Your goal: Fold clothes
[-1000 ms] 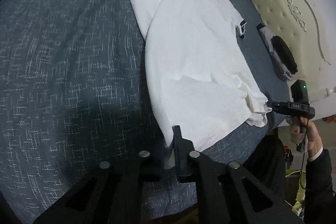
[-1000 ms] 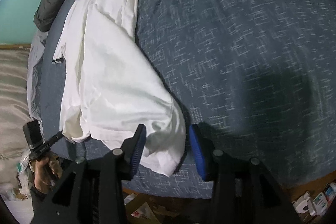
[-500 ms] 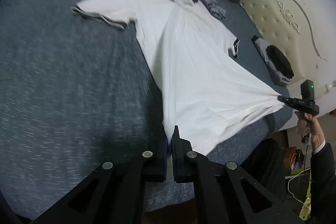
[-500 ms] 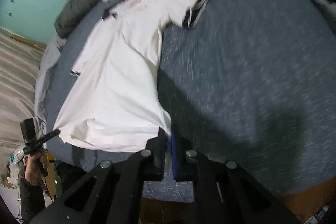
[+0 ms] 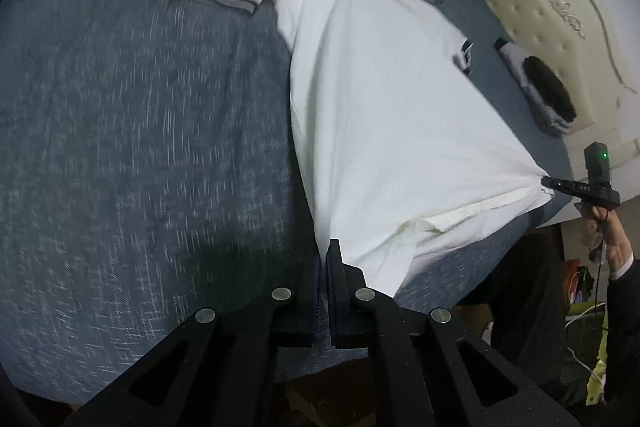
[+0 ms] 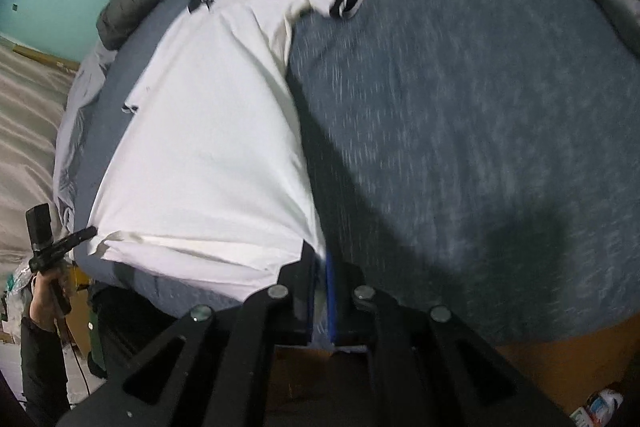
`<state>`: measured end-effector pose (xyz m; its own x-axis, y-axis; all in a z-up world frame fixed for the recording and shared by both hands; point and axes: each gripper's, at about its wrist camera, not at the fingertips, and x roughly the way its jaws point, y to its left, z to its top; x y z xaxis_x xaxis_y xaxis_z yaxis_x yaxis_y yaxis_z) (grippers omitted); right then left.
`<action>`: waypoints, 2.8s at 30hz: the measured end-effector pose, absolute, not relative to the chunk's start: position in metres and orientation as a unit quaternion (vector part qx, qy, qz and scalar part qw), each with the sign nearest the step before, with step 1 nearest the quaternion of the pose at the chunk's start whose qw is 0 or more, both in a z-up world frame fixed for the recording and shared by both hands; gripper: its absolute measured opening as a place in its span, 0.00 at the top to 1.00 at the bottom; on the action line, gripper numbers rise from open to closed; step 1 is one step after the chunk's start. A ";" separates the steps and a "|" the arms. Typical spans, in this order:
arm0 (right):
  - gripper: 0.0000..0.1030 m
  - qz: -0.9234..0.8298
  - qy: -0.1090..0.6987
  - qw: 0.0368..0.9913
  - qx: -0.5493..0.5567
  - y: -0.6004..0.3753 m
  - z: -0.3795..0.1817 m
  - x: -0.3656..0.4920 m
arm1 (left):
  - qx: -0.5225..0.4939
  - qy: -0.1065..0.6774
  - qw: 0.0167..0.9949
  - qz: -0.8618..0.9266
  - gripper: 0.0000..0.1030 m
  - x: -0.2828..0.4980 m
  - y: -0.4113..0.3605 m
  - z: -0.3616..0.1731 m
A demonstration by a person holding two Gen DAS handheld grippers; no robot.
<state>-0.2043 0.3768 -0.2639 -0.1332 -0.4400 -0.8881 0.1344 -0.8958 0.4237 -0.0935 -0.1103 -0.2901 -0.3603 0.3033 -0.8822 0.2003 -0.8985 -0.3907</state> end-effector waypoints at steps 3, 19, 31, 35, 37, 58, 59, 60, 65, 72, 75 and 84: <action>0.96 -0.739 -0.125 0.188 0.635 0.377 -0.275 -0.204 | -0.574 -0.227 0.026 0.787 0.97 -0.094 -0.110 -0.305; 0.88 -0.743 -0.118 0.165 0.637 0.385 -0.287 -0.210 | -0.559 -0.252 0.016 0.790 0.87 -0.086 -0.121 -0.302; 0.74 -0.742 -0.065 0.202 0.636 0.348 -0.280 -0.212 | -0.577 -0.187 0.077 0.791 0.82 -0.110 -0.061 -0.294; 0.74 -0.735 -0.026 0.208 0.646 0.330 -0.289 -0.209 | -0.587 -0.175 0.082 0.786 0.81 -0.117 -0.050 -0.303; 0.74 -0.733 -0.013 0.208 0.648 0.325 -0.292 -0.209 | -0.590 -0.169 0.082 0.785 0.81 -0.121 -0.047 -0.306; 0.75 -0.730 0.048 0.189 0.655 0.326 -0.310 -0.213 | -0.604 -0.150 0.072 0.779 0.81 -0.133 -0.049 -0.329; 0.83 -0.732 0.056 0.190 0.652 0.325 -0.309 -0.213 | -0.604 -0.151 0.073 0.779 0.82 -0.133 -0.049 -0.329; 0.88 -0.734 0.063 0.191 0.649 0.324 -0.308 -0.212 | -0.602 -0.152 0.074 0.780 0.84 -0.133 -0.050 -0.328; 0.97 -0.743 0.058 0.193 0.639 0.328 -0.298 -0.213 | -0.595 -0.157 0.074 0.785 0.87 -0.131 -0.056 -0.321; 0.99 -0.761 0.038 0.188 0.619 0.345 -0.280 -0.215 | -0.583 -0.161 0.066 0.794 0.90 -0.128 -0.070 -0.307; 0.99 -0.753 0.035 0.204 0.625 0.347 -0.282 -0.208 | -0.579 -0.166 0.066 0.796 0.90 -0.127 -0.073 -0.305; 0.68 -0.733 0.033 0.206 0.647 0.332 -0.296 -0.207 | -0.587 -0.154 0.084 0.790 0.89 -0.131 -0.045 -0.308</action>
